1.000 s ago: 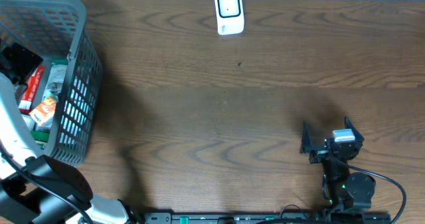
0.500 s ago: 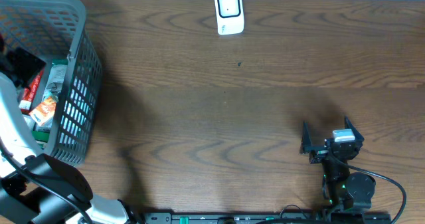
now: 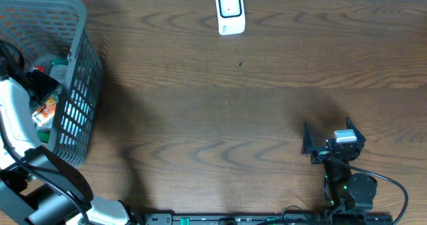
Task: Scan the item barcode
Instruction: 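Lower the left gripper into the basket toward the orange tissue pack, then close the left gripper on the orange tissue pack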
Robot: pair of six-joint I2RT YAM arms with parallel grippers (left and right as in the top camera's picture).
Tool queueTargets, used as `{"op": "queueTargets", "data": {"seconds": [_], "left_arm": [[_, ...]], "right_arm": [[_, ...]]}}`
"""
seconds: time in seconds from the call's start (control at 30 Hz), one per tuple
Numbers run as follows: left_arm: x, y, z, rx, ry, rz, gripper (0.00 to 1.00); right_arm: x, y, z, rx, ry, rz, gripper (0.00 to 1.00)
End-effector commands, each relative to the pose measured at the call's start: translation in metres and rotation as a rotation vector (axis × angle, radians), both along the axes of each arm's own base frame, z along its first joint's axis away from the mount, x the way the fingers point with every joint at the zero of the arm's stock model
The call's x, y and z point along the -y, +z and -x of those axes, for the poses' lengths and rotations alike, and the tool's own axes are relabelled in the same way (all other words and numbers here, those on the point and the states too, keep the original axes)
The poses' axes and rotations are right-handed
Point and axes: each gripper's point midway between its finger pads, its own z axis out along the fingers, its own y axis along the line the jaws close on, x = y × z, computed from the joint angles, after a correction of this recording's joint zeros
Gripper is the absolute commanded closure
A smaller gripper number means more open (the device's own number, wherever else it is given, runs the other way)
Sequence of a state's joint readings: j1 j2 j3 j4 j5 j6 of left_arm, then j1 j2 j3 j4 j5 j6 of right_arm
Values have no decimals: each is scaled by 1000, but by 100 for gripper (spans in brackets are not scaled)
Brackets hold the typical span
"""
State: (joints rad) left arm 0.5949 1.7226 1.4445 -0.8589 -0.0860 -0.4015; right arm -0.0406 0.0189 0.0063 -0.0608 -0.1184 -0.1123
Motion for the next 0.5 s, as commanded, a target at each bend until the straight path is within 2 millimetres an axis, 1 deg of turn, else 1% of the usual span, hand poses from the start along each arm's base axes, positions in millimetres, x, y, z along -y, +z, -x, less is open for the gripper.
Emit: {"op": "queueTargets", "data": {"seconds": [0.0,0.1,0.23,0.47], "left_arm": [[-6,-10,5,-15,47,-21,8],[-9,-16,2,2,61,-27,8],[-13,-29,-4,23,67,-37,8],[-12,-62,-3,-47,65,6,8]], "right_arm": [[-1,-2,0,-8,5,-15,1],[-1,-2,0,-8,5,-15,1],[-1,-2,0,-8,5,-15,1],[-1,-2,0,-8,5,-15,1]]}}
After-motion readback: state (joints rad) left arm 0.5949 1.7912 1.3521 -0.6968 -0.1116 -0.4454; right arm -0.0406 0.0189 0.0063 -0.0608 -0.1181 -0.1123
